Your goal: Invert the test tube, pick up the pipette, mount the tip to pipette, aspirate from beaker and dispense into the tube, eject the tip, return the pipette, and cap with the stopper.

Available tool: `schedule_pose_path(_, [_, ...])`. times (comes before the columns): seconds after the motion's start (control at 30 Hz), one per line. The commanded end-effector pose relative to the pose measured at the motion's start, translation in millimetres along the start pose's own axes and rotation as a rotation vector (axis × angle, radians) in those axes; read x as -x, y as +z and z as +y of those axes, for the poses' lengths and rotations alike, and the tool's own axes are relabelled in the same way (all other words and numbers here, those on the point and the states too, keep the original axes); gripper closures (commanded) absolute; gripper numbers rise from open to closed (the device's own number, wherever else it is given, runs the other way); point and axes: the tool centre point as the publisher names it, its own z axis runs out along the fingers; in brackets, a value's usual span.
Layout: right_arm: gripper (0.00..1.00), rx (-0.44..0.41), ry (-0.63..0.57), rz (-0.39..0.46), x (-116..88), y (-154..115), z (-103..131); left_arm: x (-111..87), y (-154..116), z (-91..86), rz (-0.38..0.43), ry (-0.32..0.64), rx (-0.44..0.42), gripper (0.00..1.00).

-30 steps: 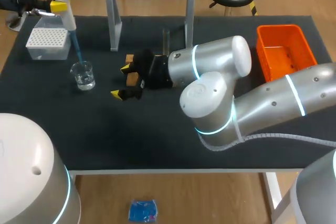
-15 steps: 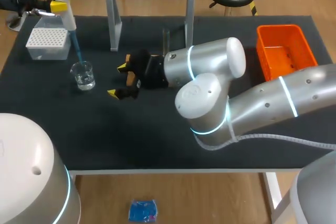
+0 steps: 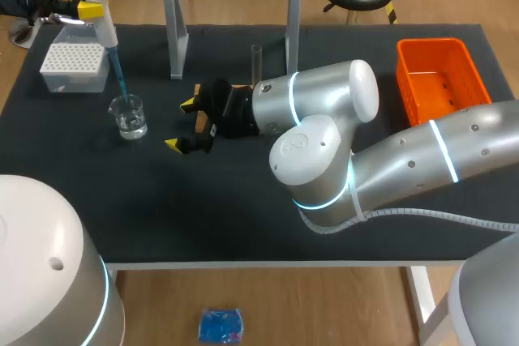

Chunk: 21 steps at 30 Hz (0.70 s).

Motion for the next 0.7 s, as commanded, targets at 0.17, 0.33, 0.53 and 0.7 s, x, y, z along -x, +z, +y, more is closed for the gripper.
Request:
schedule_pose_path(0.17, [0.00, 0.001, 0.001, -0.002, -0.6, 0.2, -0.2, -0.2, 0.3, 0.0, -0.001, 0.002, 0.000, 1.00])
schedule_pose_path(0.33, [0.00, 0.001, 0.001, -0.002, -0.6, 0.2, -0.2, -0.2, 0.3, 0.0, -0.001, 0.002, 0.000, 1.00])
schedule_pose_path(0.53, [0.00, 0.001, 0.001, -0.002, -0.6, 0.2, -0.2, -0.2, 0.3, 0.0, -0.001, 0.002, 0.000, 1.00])
schedule_pose_path(0.7, [0.00, 0.001, 0.001, -0.002, -0.6, 0.2, -0.2, 0.1, -1.8, 3.8, -0.007, 0.005, -0.005, 1.00])
